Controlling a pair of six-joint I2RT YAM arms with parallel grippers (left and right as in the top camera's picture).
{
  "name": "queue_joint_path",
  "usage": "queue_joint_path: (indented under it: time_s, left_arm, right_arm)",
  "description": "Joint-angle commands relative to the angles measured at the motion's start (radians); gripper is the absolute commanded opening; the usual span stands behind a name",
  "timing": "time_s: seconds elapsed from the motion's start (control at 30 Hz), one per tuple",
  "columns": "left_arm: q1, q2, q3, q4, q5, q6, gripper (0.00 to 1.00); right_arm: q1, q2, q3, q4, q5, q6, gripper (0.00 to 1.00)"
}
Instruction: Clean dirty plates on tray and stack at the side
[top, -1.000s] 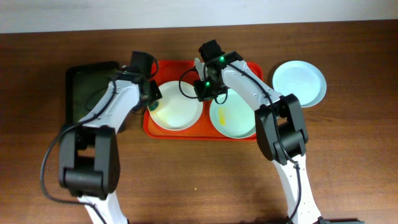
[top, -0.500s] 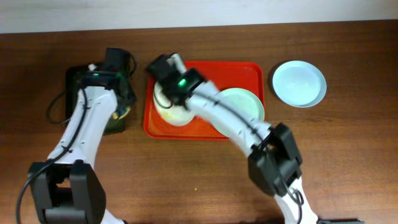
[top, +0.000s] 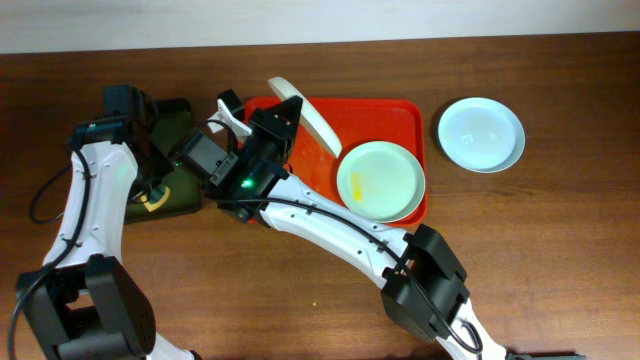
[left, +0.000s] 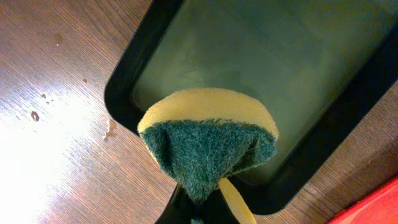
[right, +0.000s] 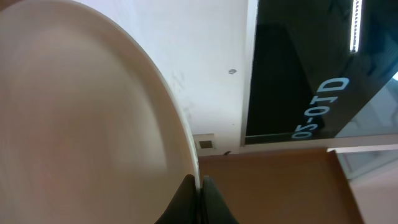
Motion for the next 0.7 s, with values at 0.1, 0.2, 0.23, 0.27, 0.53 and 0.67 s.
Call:
queue_joint_path:
  time_s: [0.1,0.2,0.23,0.27,0.53,0.67]
  left_arm:
    - [0.003,-0.011,-0.005,-0.005,0.009,-0.009,0.00]
    - [0.003,-0.011,-0.005,-0.008,0.013,-0.009,0.00]
    - [0.003,-0.011,-0.005,-0.007,0.016,-0.009,0.00]
    - [0.003,-0.011,-0.005,-0.006,0.030,-0.009,0.00]
    - [0.003,-0.011,-0.005,0.001,0.031,-0.009,0.00]
    - [0.003,-0.011,-0.005,0.003,0.031,-0.010,0.00]
  right_arm:
    - [-0.099,-0.024,0.009,-0.146,-0.153,0.548,0.04]
    - [-0.242,-0.041,0.014,-0.389,-0.594,0.823,0.04]
    - [-0.286,-0.069,0.014,-0.418,-0.671,0.914,0.04]
    - [-0.350,-0.124,0.014,-0.410,-0.810,0.937,0.04]
    - [-0.948,-0.248,-0.018,-0.463,-1.590,0.937,0.04]
    - [-1.213,-0.190,-0.151,-0.442,-1.606,0.930,0.04]
